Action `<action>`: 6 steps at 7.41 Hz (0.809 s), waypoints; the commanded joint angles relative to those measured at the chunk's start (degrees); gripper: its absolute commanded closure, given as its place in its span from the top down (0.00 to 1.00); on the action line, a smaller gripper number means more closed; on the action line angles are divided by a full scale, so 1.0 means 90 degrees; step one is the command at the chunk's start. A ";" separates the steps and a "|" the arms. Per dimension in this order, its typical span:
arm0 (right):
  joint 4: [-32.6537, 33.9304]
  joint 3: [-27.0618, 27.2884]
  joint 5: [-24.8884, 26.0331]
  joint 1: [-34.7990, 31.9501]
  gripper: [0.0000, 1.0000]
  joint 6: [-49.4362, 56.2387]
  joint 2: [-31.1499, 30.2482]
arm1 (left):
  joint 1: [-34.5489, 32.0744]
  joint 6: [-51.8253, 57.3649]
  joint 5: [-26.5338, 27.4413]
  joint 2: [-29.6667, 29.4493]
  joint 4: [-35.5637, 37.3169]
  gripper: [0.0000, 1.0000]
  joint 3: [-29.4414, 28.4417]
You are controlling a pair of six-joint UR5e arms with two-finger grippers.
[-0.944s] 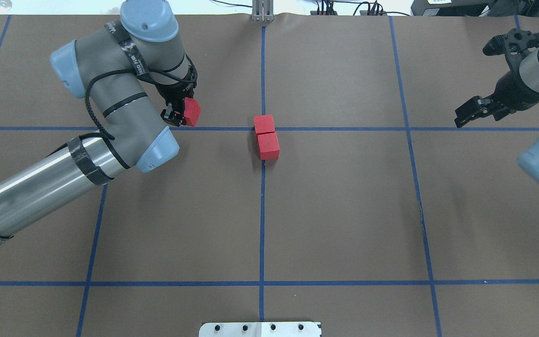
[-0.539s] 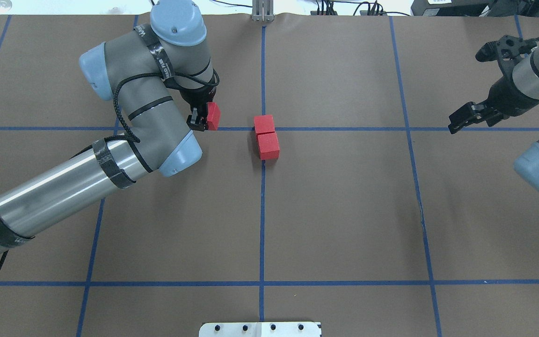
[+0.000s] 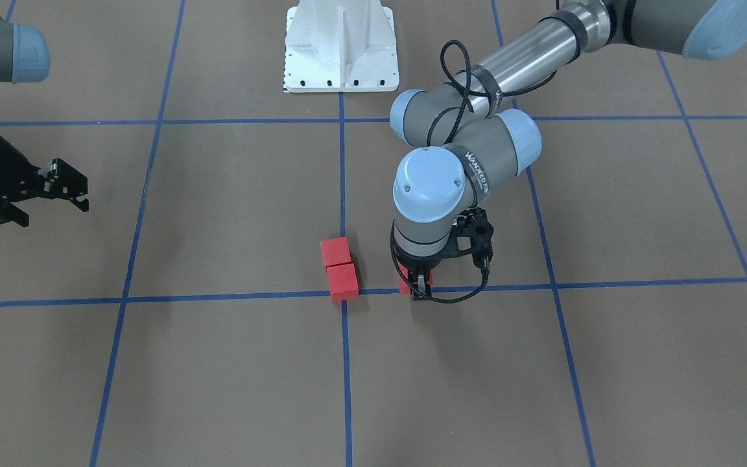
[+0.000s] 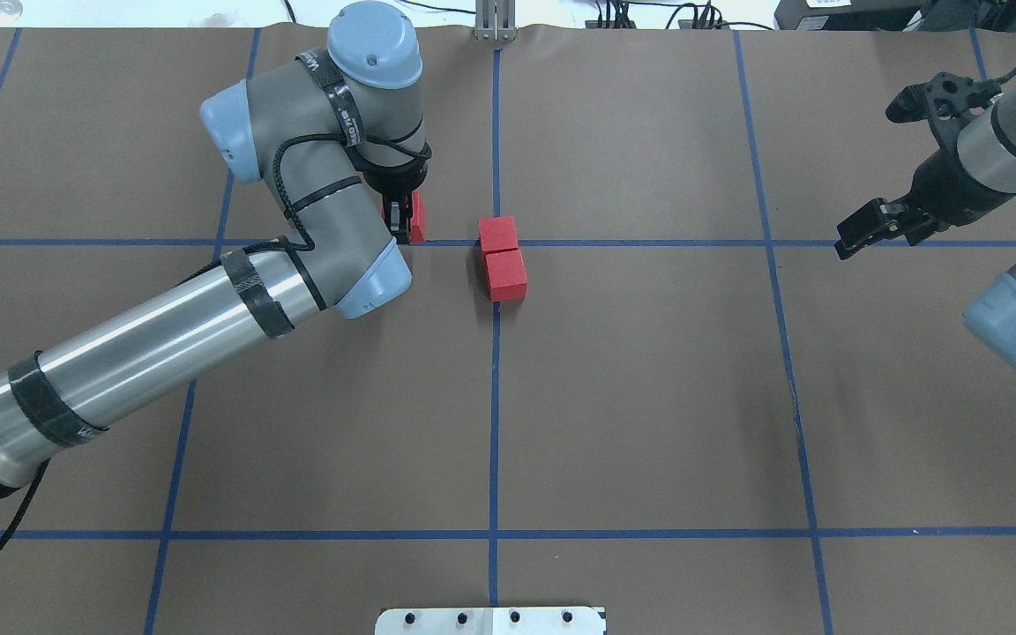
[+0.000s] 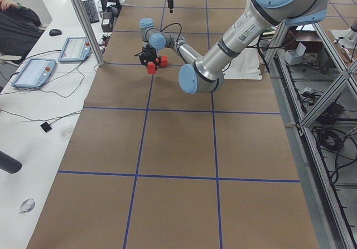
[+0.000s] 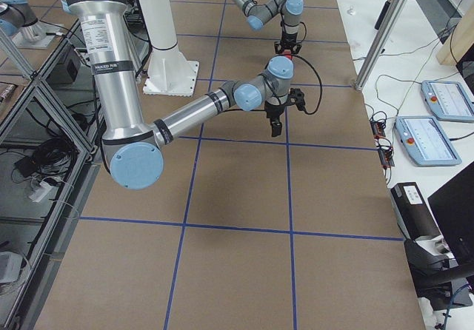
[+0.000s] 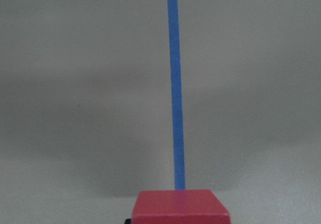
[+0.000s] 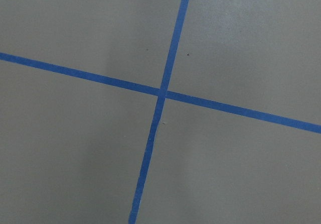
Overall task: Form red blocks into L shape at center
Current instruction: 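Carry the held red cube toward the two-cube pair with the left gripper, then lower the red cube beside the pair, on the side nearest the left gripper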
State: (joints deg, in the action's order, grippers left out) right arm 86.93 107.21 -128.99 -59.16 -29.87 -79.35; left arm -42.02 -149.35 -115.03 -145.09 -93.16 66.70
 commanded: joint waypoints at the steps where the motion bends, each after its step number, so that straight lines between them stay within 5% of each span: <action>1: 0.0000 0.0040 -0.0004 0.0001 0.99 -0.0001 -0.0002 | 0.0030 -0.0785 0.0017 -0.0196 -0.0254 0.00 -0.0379; 6: 0.0000 0.0031 0.0006 0.0011 0.99 -0.0060 0.0008 | 0.0156 -0.1023 -0.0022 -0.0509 -0.0264 0.00 -0.0809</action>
State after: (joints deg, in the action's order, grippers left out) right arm 86.92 107.42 -128.97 -59.07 -30.38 -79.28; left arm -41.39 -158.74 -115.11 -149.22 -95.44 60.01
